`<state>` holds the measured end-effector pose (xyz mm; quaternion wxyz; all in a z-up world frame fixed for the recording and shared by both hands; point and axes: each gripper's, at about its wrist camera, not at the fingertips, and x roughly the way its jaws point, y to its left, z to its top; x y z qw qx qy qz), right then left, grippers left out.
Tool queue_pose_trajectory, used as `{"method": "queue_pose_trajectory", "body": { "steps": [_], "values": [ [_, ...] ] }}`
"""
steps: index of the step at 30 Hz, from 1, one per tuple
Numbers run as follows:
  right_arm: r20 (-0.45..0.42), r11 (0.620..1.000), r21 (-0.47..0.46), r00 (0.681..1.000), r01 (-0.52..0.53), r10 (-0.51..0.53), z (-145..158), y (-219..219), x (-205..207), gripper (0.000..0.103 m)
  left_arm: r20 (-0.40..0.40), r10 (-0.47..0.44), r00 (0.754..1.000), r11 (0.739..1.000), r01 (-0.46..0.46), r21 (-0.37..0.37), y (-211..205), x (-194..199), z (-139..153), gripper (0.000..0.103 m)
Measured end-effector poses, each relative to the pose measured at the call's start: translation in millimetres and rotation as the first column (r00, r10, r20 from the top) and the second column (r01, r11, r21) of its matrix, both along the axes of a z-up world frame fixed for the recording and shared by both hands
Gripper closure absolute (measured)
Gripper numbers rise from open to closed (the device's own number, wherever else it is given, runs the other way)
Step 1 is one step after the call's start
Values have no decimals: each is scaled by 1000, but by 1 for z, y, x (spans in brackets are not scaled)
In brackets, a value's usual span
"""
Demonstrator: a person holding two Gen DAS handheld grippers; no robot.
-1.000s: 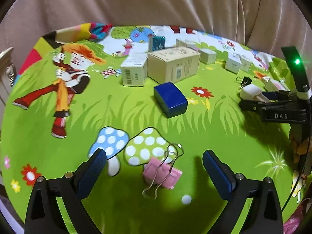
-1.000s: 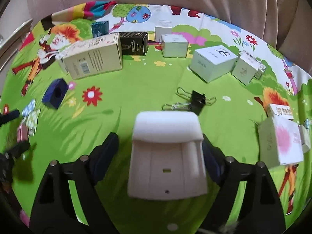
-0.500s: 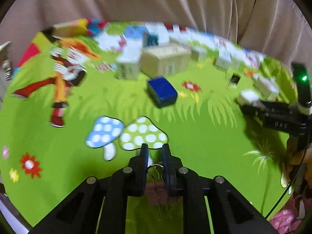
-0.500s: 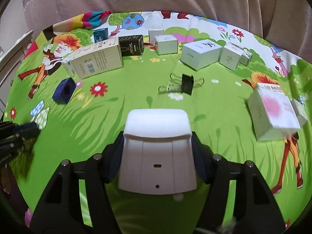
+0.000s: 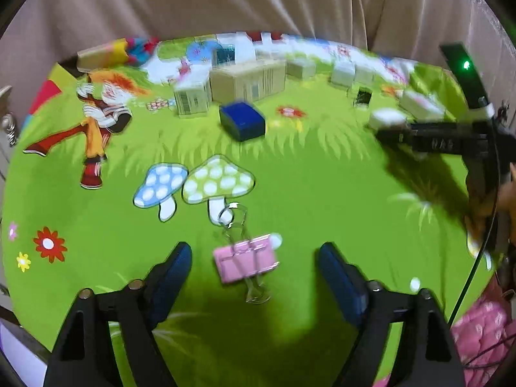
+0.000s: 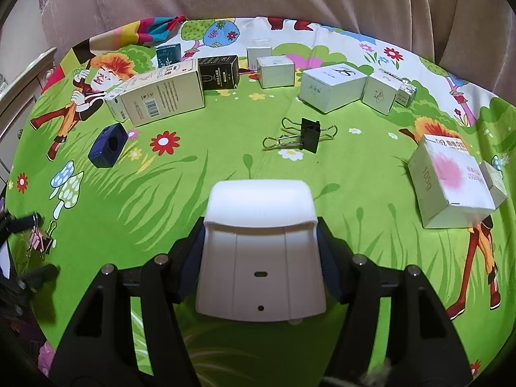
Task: Organize rigid objects
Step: 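Close the left gripper on the pink binder clip and lift it, then carry the pink clip and white tray over the purple-rimmed storage box with both grippers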
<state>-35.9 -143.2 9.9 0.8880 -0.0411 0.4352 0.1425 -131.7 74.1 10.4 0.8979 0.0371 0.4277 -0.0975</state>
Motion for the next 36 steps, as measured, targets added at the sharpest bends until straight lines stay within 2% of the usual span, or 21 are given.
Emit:
{"method": "queue_pose_trajectory", "body": {
  "steps": [1, 4, 8, 11, 12, 15, 19, 20, 22, 25, 28, 29, 31, 33, 36],
  "values": [
    [2, 1000, -6, 1000, -2, 2, 0, 1, -1, 36, 4, 29, 1000, 1000, -29, -2, 0, 1, 3, 67],
    [4, 1000, 5, 1000, -6, 6, 1, 0, -4, 36, -7, 45, 999, 999, -45, -3, 0, 3, 8, 68],
    [7, 995, 96, 1000, 28, -29, 5, -18, -14, 36, 21, 64, 998, 998, -64, -17, -1, -6, 19, 68],
    [64, 984, 174, 996, 46, -58, 15, -33, -32, 36, 113, 89, 990, 996, -88, -11, -11, -16, 42, 68],
    [94, 981, 187, 993, 47, -66, 20, -36, -38, 36, 165, 101, 981, 995, -102, -1, -16, -19, 54, 68],
    [236, 981, 185, 967, 53, -97, 43, -39, -65, 36, 330, 113, 937, 992, -125, 16, -33, -33, 90, 68],
    [433, 986, 149, 892, 68, -127, 82, -39, -101, 36, 520, 120, 846, 990, -144, 6, -55, -52, 133, 68],
    [485, 987, 142, 865, 69, -130, 94, -40, -111, 36, 548, 120, 828, 990, -143, -2, -59, -54, 141, 68],
    [562, 988, 137, 815, 72, -137, 115, -44, -127, 36, 574, 127, 809, 990, -143, -17, -65, -54, 152, 68],
    [705, 989, 115, 695, 89, -144, 153, -45, -163, 36, 610, 143, 779, 989, -142, -49, -69, -56, 168, 68],
    [837, 989, 105, 528, 105, -145, 196, -47, -205, 36, 637, 143, 757, 989, -136, -60, -74, -62, 182, 68],
    [856, 990, 92, 499, 107, -134, 204, -45, -212, 36, 648, 144, 748, 989, -128, -72, -75, -65, 188, 68],
    [878, 991, 82, 464, 104, -121, 219, -43, -222, 36, 661, 142, 737, 990, -119, -80, -76, -72, 193, 68],
    [875, 991, 94, 467, 96, -128, 223, -42, -224, 36, 676, 142, 723, 990, -114, -86, -77, -81, 200, 68],
    [866, 991, 96, 483, 92, -128, 222, -40, -225, 36, 682, 146, 717, 989, -114, -92, -76, -92, 207, 68]
  ]
}}
